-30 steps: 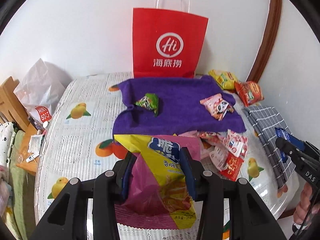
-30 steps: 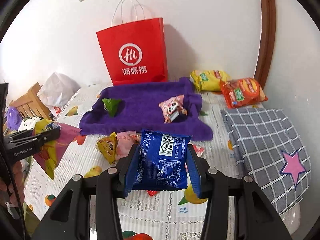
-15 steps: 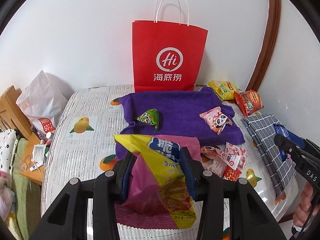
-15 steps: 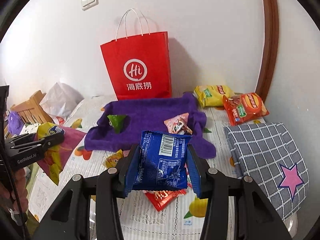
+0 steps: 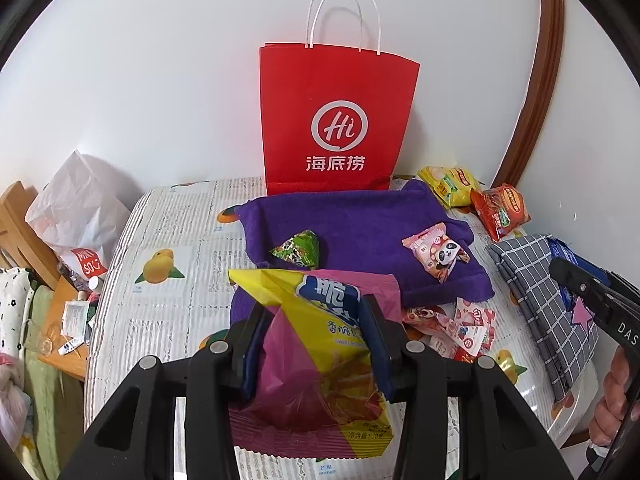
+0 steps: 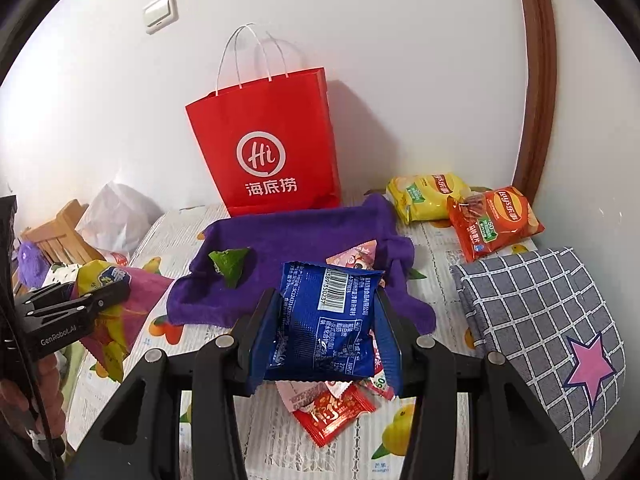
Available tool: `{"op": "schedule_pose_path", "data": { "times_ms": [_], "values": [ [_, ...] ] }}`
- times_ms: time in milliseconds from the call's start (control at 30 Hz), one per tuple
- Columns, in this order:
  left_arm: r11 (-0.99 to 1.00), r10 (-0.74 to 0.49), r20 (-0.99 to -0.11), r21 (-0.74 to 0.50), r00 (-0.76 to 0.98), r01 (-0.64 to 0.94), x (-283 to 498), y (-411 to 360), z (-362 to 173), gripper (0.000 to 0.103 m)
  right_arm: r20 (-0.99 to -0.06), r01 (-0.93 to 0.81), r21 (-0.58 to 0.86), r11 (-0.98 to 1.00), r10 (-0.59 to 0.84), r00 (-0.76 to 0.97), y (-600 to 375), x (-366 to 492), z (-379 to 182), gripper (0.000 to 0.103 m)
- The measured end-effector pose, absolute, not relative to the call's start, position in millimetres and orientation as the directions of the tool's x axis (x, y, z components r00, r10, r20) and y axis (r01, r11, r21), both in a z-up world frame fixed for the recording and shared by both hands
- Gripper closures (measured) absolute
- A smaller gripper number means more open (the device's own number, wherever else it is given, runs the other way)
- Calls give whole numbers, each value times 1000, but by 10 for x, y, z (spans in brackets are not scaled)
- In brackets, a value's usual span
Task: Organize snacks
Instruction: 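Carry the pink-yellow bag with the left gripper while the right carries the blue packet toward the towel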
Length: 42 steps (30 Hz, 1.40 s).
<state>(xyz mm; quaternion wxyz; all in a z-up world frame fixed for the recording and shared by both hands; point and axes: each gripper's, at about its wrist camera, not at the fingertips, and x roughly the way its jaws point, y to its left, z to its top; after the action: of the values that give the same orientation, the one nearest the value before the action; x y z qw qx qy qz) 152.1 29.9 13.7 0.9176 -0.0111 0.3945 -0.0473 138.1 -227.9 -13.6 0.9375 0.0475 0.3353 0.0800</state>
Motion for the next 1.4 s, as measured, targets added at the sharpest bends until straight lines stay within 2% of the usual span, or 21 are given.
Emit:
{"op": "schedule_pose_path", "data": {
  "times_ms": [1400],
  "values": [
    [984, -175, -739, -111, 650, 138, 2012, 289, -78, 61, -657, -83, 104, 991, 131, 742, -2176, 1784, -251, 57]
  ]
}}
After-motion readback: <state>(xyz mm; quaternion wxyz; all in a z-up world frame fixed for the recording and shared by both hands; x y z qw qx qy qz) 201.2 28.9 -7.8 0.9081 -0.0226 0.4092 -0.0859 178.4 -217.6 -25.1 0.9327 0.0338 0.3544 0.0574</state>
